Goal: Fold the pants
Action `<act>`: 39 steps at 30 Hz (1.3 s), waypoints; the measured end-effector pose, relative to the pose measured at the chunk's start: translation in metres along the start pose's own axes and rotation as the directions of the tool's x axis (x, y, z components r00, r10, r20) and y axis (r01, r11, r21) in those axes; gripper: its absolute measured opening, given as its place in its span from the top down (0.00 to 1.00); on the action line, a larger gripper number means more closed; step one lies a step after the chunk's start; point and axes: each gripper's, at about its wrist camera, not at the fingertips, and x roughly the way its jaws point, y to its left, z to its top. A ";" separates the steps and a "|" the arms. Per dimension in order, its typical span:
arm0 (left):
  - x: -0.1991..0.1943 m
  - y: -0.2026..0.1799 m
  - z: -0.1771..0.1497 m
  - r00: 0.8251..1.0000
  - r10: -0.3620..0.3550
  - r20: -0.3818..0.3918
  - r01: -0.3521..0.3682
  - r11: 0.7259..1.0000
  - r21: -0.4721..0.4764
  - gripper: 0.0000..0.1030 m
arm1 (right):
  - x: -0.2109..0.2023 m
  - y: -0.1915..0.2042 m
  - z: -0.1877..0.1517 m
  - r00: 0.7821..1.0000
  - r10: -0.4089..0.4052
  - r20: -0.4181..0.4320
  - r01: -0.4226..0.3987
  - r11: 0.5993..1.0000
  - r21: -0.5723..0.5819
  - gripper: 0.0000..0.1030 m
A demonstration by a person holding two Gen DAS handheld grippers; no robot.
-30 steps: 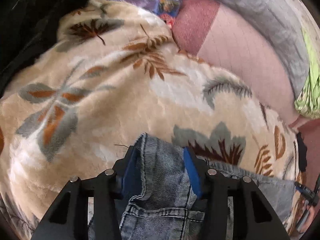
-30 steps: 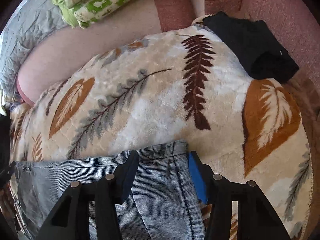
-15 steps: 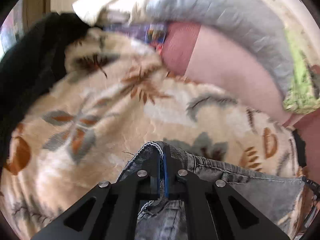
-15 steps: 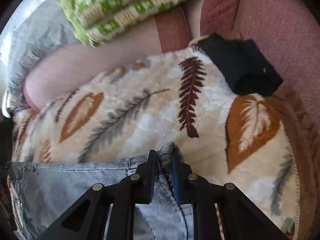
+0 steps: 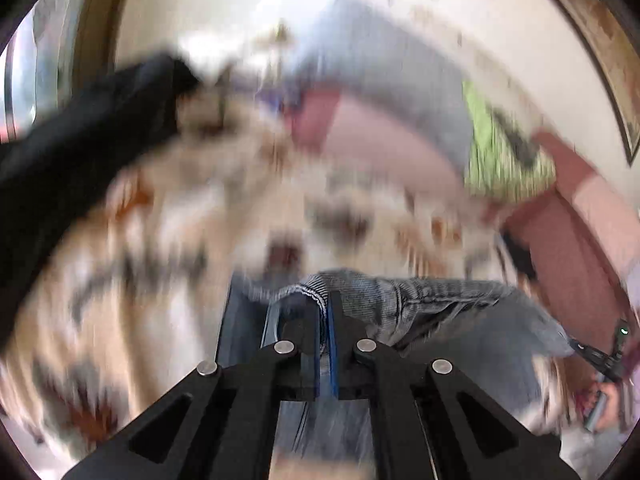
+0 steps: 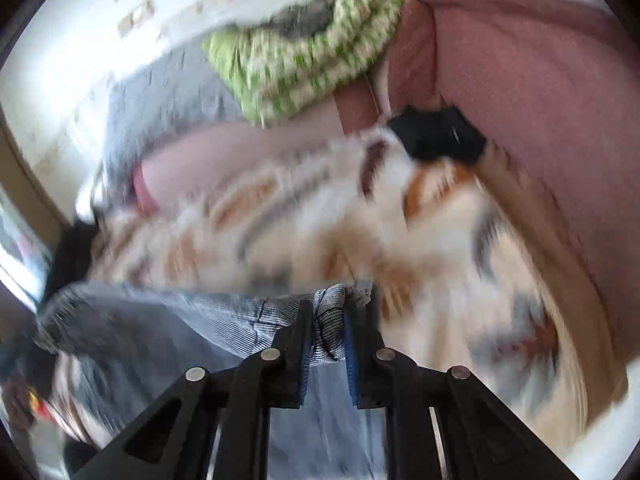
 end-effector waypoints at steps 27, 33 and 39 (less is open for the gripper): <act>0.076 -0.042 -0.076 0.938 0.237 -0.254 -0.212 0.969 0.124 0.48 | 0.029 0.014 -0.029 0.977 -0.093 -0.189 0.090 0.996 -0.024 0.80; 0.077 -0.042 -0.071 0.923 0.260 -0.285 -0.203 0.956 0.212 0.52 | 0.039 0.000 -0.043 0.956 -0.188 -0.227 0.159 0.977 -0.142 0.79; 0.072 -0.044 -0.061 0.910 0.300 -0.286 -0.219 0.934 0.282 0.52 | 0.033 -0.029 -0.036 0.971 -0.071 -0.229 0.076 0.997 0.014 0.38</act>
